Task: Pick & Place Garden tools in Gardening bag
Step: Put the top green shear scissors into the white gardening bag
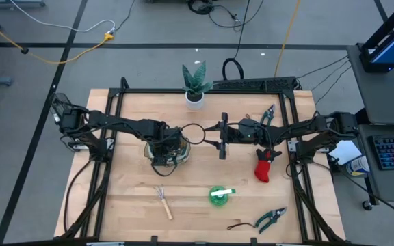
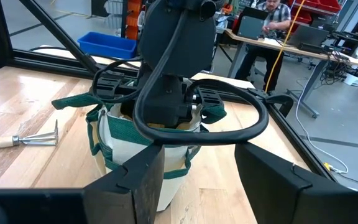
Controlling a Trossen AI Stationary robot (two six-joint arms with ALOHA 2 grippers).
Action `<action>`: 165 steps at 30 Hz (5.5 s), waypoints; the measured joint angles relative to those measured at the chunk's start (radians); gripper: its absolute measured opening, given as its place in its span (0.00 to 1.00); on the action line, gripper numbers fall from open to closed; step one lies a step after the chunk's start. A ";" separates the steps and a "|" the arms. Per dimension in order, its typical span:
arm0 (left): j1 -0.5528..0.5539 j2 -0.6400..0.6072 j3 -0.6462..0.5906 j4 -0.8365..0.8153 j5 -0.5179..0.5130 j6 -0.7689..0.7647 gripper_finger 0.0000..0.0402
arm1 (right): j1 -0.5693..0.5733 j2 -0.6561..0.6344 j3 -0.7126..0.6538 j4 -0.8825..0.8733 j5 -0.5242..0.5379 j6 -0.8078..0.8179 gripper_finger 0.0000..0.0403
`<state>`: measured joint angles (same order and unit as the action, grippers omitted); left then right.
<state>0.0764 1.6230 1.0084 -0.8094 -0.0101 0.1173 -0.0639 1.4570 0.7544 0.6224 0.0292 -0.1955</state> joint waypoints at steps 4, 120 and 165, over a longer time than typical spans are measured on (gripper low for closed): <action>0.000 0.000 0.000 0.000 0.000 -0.002 0.37 | 0.000 0.000 0.000 0.000 0.000 0.000 0.48; -0.137 -0.383 0.001 0.059 -0.043 -0.539 0.37 | -0.269 -0.001 0.000 -0.891 0.473 0.754 0.48; -0.137 -0.383 0.001 0.058 -0.043 -0.514 0.37 | -0.382 0.000 -0.051 -1.316 0.571 1.261 0.48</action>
<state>-0.0608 1.2400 1.0096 -0.7513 -0.0536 -0.3969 -0.4456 1.4570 0.7036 -0.6938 0.6004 1.0657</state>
